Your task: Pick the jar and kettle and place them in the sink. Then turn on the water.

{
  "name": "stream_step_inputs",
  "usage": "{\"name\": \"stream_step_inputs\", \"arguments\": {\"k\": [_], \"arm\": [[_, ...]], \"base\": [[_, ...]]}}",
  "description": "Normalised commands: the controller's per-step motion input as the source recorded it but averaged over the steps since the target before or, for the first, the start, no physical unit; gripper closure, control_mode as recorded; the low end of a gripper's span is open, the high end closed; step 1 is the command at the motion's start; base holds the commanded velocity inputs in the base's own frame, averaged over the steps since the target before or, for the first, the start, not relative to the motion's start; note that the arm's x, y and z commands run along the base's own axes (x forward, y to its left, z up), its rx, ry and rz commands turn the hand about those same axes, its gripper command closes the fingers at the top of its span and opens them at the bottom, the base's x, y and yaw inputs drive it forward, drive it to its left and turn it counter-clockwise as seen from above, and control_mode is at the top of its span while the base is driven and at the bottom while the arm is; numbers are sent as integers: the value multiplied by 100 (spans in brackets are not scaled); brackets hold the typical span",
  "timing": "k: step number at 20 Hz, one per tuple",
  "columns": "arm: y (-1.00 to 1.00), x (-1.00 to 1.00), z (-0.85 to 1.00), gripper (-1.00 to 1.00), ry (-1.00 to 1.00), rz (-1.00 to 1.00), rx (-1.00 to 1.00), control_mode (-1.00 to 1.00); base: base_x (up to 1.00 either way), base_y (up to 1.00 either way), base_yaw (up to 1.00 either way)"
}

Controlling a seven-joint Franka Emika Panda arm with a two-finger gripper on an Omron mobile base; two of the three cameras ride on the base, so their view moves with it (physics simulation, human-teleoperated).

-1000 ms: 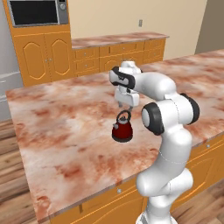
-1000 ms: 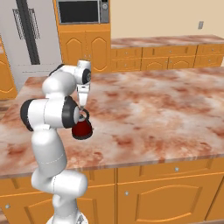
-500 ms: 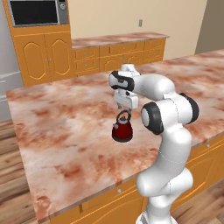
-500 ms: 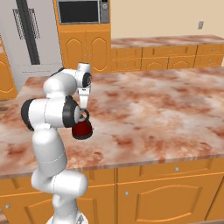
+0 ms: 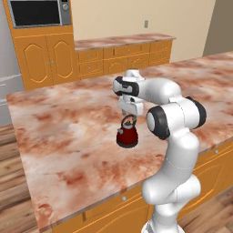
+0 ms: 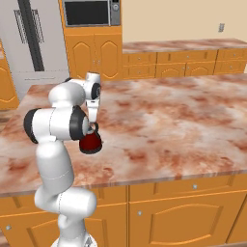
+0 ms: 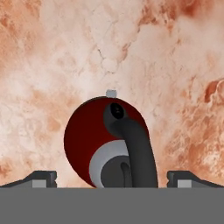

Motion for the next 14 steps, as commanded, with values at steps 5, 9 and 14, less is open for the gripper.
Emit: {"name": "stream_step_inputs", "arguments": {"k": [5, 9, 14], "arm": [[0, 0, -18, -100, 0, 0, 0, -100], [0, 0, -21, -100, 0, 0, 0, -100], [0, 0, 0, 100, 0, 0, 0, -100]], "base": [[0, 0, 0], [0, 0, 0], [0, 0, 0]]}}
